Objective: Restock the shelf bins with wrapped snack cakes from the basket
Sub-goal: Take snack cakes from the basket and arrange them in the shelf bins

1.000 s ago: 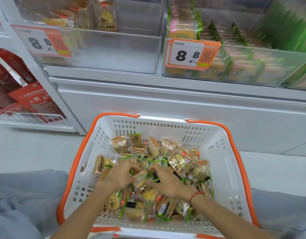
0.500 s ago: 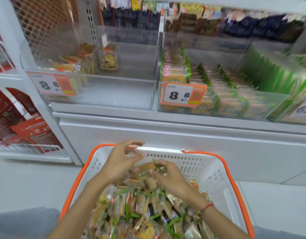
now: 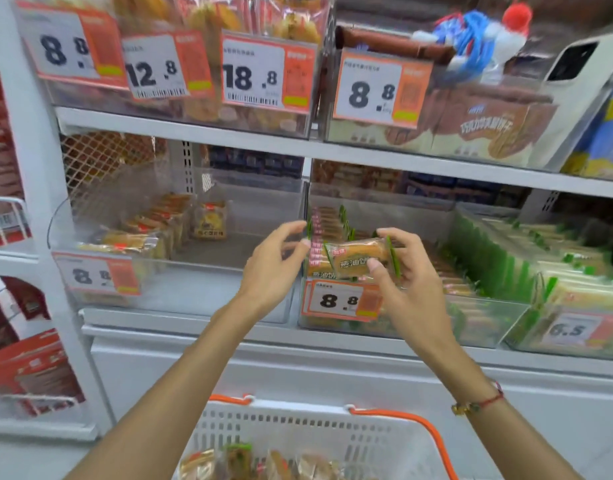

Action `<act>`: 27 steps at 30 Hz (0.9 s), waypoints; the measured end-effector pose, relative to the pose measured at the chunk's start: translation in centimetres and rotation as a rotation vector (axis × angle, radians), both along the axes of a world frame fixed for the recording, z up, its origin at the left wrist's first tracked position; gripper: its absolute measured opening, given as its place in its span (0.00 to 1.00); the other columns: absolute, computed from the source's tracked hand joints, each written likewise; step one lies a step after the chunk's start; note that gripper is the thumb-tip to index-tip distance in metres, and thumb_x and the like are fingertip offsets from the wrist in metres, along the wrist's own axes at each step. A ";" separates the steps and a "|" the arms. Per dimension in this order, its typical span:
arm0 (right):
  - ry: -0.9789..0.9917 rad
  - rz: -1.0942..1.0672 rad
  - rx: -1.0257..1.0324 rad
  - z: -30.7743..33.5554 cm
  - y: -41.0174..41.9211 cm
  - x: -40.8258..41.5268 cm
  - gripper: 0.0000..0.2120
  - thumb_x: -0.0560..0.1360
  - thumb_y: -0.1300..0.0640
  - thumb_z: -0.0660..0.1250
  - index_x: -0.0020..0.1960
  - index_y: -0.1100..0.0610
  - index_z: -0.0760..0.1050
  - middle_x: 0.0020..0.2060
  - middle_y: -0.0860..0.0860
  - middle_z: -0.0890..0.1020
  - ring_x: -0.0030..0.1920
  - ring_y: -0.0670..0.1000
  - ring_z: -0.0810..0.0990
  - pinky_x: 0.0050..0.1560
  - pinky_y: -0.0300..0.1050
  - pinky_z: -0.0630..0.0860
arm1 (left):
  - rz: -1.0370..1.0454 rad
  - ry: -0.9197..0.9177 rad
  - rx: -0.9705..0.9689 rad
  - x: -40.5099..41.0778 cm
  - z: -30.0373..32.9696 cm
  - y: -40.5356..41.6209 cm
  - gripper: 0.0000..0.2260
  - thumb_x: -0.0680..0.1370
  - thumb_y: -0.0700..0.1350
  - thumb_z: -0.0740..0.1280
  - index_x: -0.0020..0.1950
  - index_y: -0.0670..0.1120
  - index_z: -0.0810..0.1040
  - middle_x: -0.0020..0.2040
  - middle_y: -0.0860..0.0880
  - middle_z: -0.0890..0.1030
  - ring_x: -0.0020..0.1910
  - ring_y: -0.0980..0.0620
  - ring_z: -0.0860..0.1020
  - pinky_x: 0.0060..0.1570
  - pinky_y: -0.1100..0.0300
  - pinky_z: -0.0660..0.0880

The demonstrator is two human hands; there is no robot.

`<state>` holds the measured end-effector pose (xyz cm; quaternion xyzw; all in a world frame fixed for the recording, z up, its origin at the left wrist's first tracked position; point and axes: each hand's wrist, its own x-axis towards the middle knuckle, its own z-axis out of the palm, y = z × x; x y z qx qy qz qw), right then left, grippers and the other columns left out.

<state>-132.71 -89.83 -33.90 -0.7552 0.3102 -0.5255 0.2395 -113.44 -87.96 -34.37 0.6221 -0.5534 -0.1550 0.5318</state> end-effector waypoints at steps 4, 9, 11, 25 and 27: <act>0.187 -0.021 0.002 0.5 -1.7 1.3 0.12 0.76 0.60 0.67 0.55 0.46 0.71 0.45 0.40 0.79 0.46 0.41 0.79 0.48 0.45 0.78 | -0.048 -0.069 0.018 0.6 -0.9 -0.2 0.18 0.79 0.49 0.64 0.69 0.60 0.69 0.63 0.59 0.77 0.61 0.61 0.75 0.64 0.52 0.71; 0.404 -0.194 -0.034 0.6 -3.1 1.8 0.09 0.70 0.52 0.74 0.46 0.46 0.75 0.42 0.44 0.80 0.43 0.46 0.78 0.47 0.49 0.77 | -0.192 -0.013 -0.004 1.3 -0.8 -0.2 0.19 0.80 0.41 0.64 0.69 0.56 0.69 0.66 0.54 0.75 0.64 0.59 0.73 0.66 0.51 0.70; 0.460 -0.204 -0.073 0.9 -3.2 1.7 0.11 0.69 0.52 0.75 0.49 0.44 0.78 0.43 0.44 0.80 0.42 0.46 0.78 0.46 0.47 0.77 | -0.205 -0.001 -0.011 1.4 -0.7 -0.2 0.19 0.80 0.40 0.64 0.66 0.58 0.69 0.66 0.54 0.75 0.64 0.58 0.73 0.66 0.52 0.70; 0.965 0.069 0.114 4.9 -4.4 2.5 0.09 0.77 0.55 0.66 0.53 0.47 0.82 0.49 0.47 0.80 0.44 0.45 0.78 0.52 0.46 0.77 | -0.219 0.007 -0.030 1.5 -0.6 -0.4 0.17 0.79 0.42 0.65 0.57 0.65 0.72 0.64 0.54 0.76 0.63 0.58 0.74 0.67 0.51 0.70; 0.960 0.057 0.071 4.6 -3.8 1.8 0.11 0.77 0.55 0.66 0.58 0.47 0.80 0.52 0.46 0.79 0.48 0.45 0.77 0.56 0.49 0.76 | -0.204 0.010 -0.030 1.4 -0.5 -0.1 0.16 0.79 0.41 0.65 0.59 0.62 0.72 0.64 0.54 0.76 0.63 0.57 0.74 0.66 0.51 0.70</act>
